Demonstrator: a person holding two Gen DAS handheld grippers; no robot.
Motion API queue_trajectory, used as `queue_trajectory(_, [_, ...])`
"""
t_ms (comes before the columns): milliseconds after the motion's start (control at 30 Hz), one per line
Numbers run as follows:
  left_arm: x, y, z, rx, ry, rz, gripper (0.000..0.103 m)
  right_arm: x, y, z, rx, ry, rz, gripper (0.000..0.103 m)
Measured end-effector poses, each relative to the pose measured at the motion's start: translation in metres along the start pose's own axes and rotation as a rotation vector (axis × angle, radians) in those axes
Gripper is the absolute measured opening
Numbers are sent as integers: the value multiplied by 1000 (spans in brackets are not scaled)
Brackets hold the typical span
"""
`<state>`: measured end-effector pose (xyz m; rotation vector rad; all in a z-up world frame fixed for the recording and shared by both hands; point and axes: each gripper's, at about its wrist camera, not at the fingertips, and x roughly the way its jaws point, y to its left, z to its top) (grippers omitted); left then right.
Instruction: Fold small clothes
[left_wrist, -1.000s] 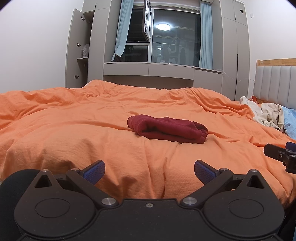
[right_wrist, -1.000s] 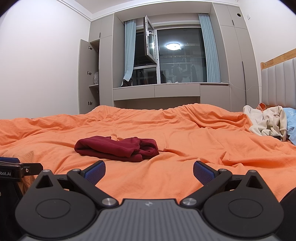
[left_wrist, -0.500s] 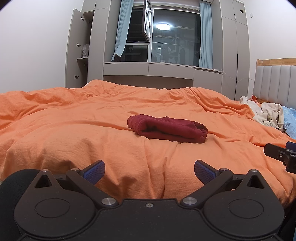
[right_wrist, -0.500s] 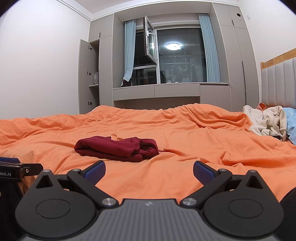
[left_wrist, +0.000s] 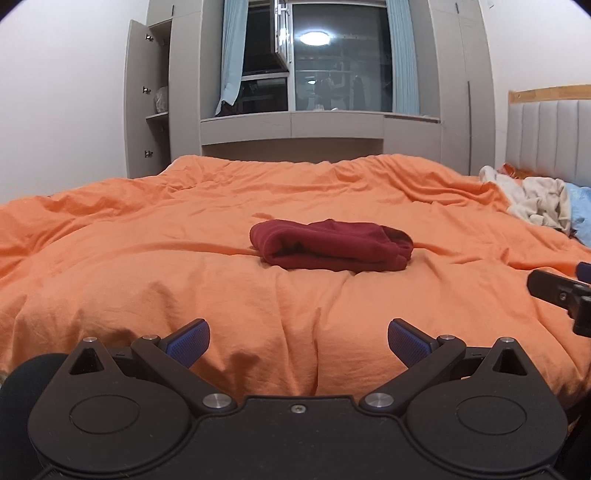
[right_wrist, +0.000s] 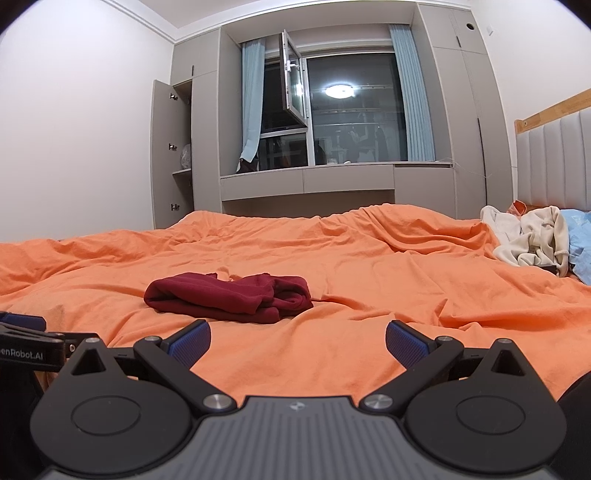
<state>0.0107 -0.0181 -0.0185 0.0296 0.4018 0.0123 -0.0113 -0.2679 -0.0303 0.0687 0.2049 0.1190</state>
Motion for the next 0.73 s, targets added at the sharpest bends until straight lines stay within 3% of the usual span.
queue_trajectory(267, [7,3,12,-42,12,-50,102,2,-19,1,59,3,-38,103])
queue_trajectory(733, [21,0,15,-26,53,-63,102,10,-40,-3,95,58,-72,103])
